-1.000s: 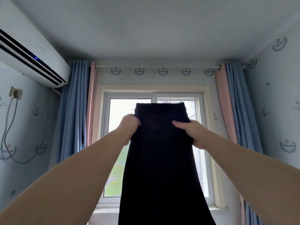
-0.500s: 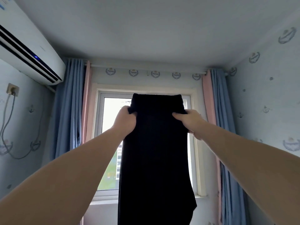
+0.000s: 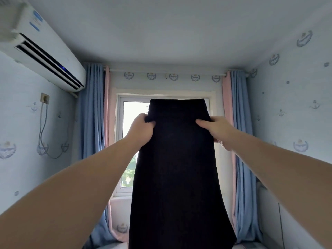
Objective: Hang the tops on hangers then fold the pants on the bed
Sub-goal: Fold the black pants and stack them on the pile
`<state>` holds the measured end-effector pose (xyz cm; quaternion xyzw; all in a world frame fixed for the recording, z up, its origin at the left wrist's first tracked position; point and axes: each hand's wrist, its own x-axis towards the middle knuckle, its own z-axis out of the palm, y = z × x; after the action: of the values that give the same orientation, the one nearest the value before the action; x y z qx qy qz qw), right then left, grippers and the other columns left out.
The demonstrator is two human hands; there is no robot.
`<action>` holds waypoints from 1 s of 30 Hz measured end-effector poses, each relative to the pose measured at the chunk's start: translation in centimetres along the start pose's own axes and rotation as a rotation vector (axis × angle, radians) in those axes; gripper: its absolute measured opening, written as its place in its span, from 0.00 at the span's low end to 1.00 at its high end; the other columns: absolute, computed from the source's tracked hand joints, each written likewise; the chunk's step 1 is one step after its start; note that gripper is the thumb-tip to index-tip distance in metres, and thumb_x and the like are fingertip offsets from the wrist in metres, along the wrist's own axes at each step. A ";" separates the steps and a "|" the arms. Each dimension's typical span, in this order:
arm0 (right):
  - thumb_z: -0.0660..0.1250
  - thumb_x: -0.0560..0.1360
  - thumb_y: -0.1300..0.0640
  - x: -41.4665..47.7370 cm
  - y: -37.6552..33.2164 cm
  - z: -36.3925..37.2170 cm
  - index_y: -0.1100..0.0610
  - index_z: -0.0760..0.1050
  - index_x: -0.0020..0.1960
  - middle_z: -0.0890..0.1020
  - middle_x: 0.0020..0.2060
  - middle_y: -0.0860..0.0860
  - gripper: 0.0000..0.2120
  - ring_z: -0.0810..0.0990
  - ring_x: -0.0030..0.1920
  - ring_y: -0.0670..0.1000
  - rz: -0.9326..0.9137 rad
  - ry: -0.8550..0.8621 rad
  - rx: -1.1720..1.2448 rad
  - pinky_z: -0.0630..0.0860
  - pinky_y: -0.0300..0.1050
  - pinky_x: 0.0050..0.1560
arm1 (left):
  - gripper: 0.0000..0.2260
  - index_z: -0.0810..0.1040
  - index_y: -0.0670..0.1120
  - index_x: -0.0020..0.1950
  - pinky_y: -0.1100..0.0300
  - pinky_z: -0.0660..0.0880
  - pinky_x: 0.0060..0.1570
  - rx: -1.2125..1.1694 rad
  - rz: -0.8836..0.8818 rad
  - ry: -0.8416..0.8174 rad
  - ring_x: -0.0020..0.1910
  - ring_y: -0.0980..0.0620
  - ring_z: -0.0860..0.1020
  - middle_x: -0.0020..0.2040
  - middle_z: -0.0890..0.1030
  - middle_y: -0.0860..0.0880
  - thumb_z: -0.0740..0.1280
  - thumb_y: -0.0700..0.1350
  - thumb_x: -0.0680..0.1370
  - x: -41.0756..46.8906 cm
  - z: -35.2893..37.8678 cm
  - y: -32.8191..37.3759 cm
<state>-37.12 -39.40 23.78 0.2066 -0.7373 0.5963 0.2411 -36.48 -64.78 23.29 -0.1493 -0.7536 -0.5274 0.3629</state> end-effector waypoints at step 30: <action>0.74 0.75 0.57 -10.8 34.3 17.3 0.58 0.81 0.58 0.87 0.52 0.54 0.12 0.86 0.53 0.53 0.634 -0.381 -0.165 0.82 0.52 0.56 | 0.07 0.76 0.45 0.57 0.51 0.81 0.54 -0.006 -0.663 -0.237 0.52 0.48 0.82 0.52 0.83 0.46 0.68 0.39 0.80 -18.4 0.9 -37.7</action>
<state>-50.69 -49.14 -12.39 0.0550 -0.8419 0.5306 -0.0812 -46.99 -76.07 -15.74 0.0421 -0.7964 -0.5977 0.0816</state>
